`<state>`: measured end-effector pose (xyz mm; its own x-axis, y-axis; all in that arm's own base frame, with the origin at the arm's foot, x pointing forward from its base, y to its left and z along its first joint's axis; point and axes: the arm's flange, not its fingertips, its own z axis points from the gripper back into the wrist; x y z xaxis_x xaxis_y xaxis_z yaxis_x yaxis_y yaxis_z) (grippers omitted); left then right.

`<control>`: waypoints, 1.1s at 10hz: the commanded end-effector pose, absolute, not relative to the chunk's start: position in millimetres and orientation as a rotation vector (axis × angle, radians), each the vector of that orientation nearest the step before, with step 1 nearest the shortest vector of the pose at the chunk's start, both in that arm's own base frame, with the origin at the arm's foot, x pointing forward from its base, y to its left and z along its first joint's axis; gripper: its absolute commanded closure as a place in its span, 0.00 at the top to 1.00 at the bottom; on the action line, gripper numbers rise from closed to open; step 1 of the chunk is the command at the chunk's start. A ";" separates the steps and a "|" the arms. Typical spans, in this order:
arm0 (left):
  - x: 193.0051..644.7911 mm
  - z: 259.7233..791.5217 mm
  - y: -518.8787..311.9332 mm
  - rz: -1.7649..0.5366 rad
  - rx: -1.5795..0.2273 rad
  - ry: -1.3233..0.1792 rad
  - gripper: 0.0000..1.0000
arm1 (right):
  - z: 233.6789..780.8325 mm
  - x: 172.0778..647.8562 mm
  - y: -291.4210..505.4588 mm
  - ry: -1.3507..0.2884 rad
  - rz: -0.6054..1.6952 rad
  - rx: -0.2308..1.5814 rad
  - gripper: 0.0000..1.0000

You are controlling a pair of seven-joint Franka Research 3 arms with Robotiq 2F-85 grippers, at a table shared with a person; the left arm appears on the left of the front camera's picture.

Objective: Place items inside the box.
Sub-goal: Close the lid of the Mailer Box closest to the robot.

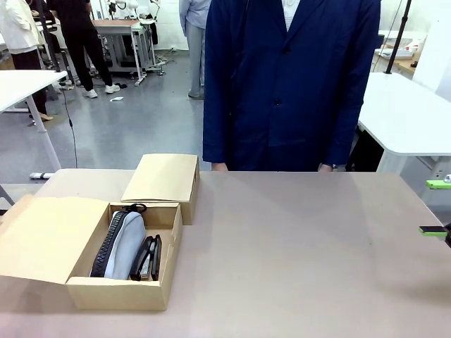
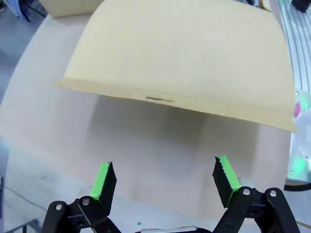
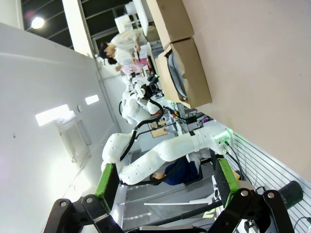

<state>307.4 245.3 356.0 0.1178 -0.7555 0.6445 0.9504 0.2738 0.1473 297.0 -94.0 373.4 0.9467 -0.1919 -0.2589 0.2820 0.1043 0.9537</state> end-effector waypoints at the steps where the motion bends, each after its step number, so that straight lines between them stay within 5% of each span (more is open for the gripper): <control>1: 300.1 360.7 258.5 -1.350 -0.317 -0.773 1.00 | 376.4 298.4 -93.2 0.074 -0.371 1.422 1.00; 5: 299.5 348.0 250.1 -1.389 -0.297 -0.683 1.00 | 376.4 298.4 -93.2 0.074 -0.371 1.422 1.00; 11: 307.5 321.4 217.0 -1.412 -0.409 -0.738 1.00 | 376.4 298.4 -93.2 0.074 -0.371 1.422 1.00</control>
